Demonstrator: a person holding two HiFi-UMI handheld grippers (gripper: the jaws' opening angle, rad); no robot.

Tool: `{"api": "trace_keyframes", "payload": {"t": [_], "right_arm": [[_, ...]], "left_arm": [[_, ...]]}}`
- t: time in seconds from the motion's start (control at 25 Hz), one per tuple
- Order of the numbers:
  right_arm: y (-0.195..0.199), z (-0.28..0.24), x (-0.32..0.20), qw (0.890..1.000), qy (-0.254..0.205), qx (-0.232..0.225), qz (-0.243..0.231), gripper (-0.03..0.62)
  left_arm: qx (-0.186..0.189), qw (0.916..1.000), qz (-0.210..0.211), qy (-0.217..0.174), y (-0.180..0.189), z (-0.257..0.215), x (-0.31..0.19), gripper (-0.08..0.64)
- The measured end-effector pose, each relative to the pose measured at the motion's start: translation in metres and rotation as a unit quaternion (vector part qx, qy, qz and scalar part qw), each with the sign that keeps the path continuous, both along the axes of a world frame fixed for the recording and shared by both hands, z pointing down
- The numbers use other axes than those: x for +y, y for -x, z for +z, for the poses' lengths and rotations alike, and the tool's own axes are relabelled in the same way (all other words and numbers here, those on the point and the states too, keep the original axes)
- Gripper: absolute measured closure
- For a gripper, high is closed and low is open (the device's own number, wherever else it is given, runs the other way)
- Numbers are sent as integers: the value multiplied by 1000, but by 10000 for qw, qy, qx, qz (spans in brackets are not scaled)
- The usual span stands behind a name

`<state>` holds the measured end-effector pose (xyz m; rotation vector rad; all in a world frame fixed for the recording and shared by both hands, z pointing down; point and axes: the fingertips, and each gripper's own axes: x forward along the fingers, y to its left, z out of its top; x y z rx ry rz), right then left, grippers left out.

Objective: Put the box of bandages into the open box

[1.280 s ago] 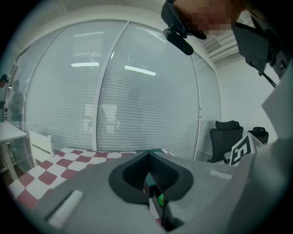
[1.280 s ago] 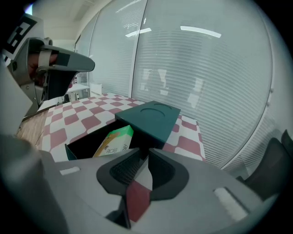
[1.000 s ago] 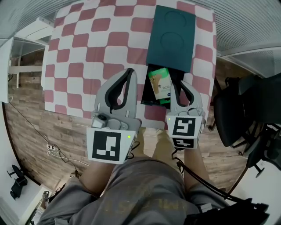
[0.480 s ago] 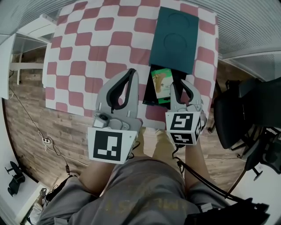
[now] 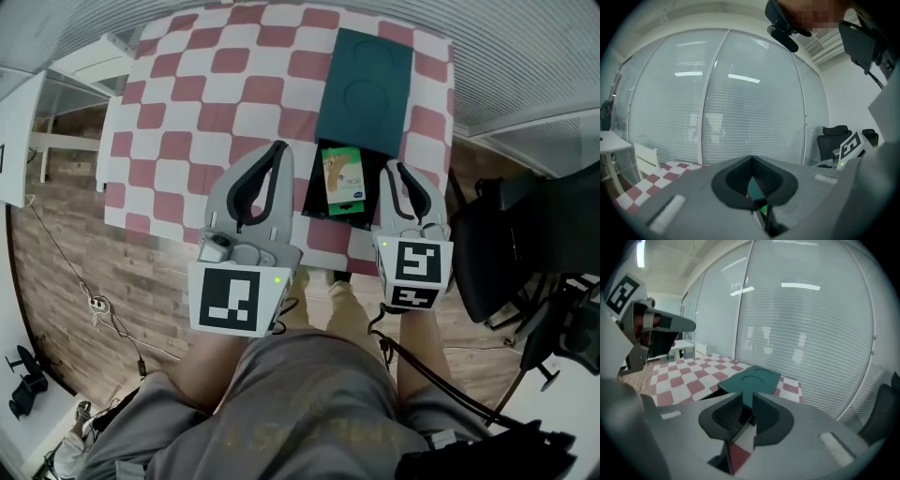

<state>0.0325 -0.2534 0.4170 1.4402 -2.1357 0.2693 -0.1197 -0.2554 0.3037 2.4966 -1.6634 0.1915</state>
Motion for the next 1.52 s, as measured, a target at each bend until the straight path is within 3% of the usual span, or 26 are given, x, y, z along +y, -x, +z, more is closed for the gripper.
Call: {"api": "trace_keyframes", "payload": {"t": [0.16, 0.36, 0.64, 1.52], "right_arm": [[0, -67, -2, 9953, -662, -703, -32, 520], [11, -160, 3, 9761, -1484, -1555, -336, 566], [21, -235, 23, 9563, -2287, -1729, -578, 566], [20, -264, 44, 9485, -2561, -1694, -775, 568]], "left_arm": [[-110, 9987, -57, -485, -6, -42, 7, 560], [-344, 9931, -196, -1108, -11, -100, 20, 560], [-378, 9819, -405, -1814, -14, -157, 38, 560], [-416, 9756, -444, -2111, -23, -185, 64, 560]]}}
